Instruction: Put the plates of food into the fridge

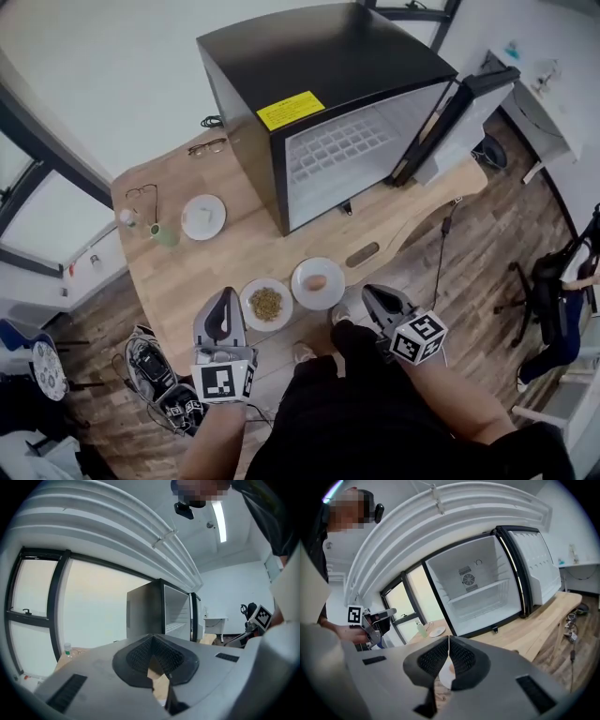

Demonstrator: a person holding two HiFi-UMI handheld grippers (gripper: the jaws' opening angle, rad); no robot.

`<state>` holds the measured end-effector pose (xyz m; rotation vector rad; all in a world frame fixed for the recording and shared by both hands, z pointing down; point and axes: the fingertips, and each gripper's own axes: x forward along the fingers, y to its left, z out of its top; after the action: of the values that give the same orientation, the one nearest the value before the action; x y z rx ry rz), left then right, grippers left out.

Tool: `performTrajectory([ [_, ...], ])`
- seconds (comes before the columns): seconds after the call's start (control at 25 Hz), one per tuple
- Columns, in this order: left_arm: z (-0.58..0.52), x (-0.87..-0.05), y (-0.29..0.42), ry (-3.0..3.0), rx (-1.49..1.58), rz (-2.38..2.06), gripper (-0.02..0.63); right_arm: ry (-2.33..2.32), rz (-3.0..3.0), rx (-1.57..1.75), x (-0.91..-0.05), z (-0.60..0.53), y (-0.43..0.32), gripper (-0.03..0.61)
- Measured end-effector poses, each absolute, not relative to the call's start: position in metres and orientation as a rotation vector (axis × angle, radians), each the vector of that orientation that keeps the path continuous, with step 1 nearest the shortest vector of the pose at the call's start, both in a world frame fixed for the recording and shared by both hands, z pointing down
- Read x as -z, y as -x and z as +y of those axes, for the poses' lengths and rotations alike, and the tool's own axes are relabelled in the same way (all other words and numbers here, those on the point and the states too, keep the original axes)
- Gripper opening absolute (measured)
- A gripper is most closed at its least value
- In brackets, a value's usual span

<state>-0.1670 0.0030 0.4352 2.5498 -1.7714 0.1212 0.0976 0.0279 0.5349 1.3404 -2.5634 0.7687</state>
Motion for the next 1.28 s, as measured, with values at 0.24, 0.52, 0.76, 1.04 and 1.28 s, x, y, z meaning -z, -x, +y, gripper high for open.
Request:
performTrajectory([
  [0.24, -0.004, -0.437, 0.156, -2.545, -0.175, -1.815, 0.005, -1.209, -2.598, -0.939, -0.577, 0.036, -0.084, 0.023],
  [0.52, -0.001, -0.457, 0.14, -2.5, -0.249, -1.784, 0.005, -1.2, -2.534, -1.198, -0.641, 0.044, -0.088, 0.028],
  [0.76, 0.003, -0.465, 0.13, -2.506, -0.302, -1.748, 0.005, -1.236, -2.432, -1.462, -0.687, 0.046, -0.089, 0.152],
  [1.04, 0.002, -0.464, 0.135, -2.503, -0.346, -1.765, 0.005, -1.291, -2.304, -1.719, -0.73, 0.037, -0.086, 0.173],
  [1.28, 0.003, -0.464, 0.144, -2.448, -0.357, -1.817, 0.005, -1.281, -2.268, -1.899, -0.743, 0.026, -0.076, 0.172],
])
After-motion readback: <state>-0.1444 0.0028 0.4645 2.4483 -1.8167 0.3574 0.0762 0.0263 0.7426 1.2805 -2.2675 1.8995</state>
